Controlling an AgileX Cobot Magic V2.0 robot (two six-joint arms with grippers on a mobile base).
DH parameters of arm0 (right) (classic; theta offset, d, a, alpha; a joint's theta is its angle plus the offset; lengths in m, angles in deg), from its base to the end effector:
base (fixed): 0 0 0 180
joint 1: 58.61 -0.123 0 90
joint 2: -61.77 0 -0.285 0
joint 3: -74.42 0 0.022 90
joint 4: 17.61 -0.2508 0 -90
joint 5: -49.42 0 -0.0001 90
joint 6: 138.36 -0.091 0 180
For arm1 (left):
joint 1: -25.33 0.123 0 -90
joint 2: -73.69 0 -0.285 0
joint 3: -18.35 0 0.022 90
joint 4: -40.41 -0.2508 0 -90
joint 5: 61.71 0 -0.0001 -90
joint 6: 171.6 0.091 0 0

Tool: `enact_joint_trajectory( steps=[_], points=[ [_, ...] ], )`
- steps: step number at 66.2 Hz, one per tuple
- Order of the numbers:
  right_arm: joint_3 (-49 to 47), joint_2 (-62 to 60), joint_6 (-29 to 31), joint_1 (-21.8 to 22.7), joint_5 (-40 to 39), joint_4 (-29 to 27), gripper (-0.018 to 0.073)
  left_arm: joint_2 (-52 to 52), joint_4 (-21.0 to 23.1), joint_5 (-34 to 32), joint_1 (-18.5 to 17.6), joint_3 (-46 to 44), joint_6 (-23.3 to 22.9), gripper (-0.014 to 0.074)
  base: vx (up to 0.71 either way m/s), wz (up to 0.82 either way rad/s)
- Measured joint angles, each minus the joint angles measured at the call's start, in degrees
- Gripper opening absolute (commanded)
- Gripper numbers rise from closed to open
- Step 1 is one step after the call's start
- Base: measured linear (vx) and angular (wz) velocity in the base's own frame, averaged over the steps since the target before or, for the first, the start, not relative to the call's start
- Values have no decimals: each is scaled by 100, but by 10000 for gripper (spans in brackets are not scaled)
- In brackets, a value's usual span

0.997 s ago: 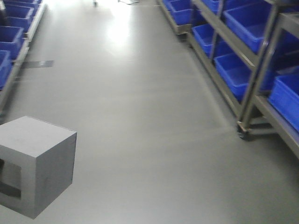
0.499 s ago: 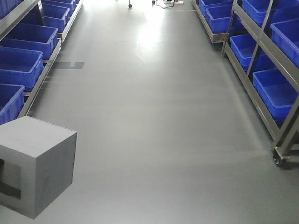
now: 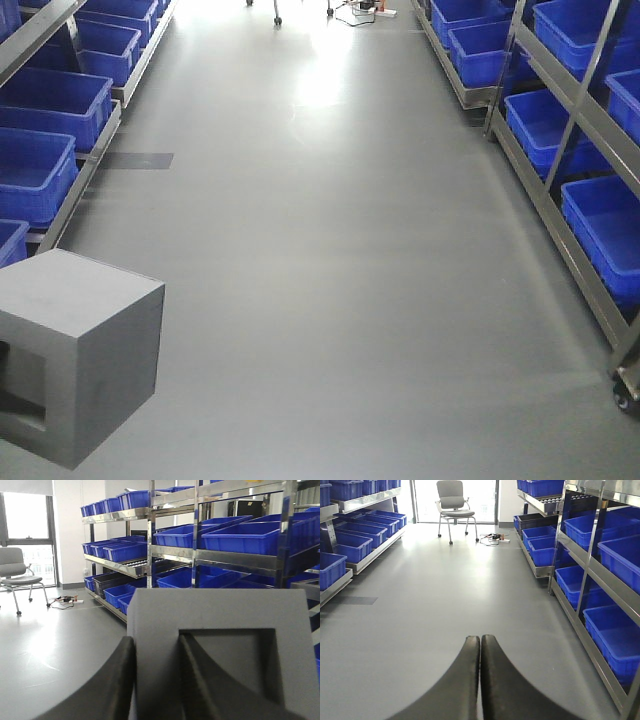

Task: Sort gray base to blue bin
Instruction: 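Drive down the aisle holding the block in the left gripper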

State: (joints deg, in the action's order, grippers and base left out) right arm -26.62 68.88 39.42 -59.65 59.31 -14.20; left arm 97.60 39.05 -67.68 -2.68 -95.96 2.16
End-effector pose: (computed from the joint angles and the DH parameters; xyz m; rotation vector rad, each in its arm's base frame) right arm 0.0564 0.0001 0.1879 -0.0241 1.6743 -0.0099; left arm 0.0710 -0.0380 0.2723 0.2980 1.4465 -0.4692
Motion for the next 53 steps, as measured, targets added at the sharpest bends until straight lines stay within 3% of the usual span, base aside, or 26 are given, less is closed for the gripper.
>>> enact_joint_trajectory(
  steps=[53],
  points=[
    [0,0,0,0,6,0,-9,0,0,0,0,0,0,-6,44,3]
  ],
)
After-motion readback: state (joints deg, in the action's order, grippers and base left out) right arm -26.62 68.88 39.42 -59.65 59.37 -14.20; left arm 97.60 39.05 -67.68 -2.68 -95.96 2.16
